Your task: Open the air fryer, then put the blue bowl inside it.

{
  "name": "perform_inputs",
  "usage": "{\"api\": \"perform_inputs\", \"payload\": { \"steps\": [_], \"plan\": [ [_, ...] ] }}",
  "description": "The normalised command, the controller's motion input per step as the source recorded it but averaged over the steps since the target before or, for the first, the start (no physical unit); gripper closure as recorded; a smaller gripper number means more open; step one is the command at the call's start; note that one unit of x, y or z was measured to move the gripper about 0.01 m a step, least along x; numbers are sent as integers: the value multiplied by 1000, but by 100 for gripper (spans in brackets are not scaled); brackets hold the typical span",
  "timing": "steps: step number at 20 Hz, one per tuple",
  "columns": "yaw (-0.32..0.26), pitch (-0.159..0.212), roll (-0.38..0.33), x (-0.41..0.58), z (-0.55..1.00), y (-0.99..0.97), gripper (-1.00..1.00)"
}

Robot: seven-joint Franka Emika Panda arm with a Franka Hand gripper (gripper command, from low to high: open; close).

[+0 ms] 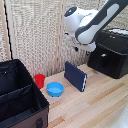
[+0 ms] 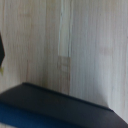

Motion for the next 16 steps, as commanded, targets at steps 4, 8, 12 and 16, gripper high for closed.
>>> {"api": "perform_inputs", "payload": {
  "steps": [4,8,12,16],
  "plan": [
    [-1,-117,-109,-270,-379,-551,-100],
    [0,-100,-107,-217,-371,-574,-100],
    [40,-94,-117,-105,-314,-590,-100],
    [124,-66,-139,-44,-319,-604,-100]
  ]
}}
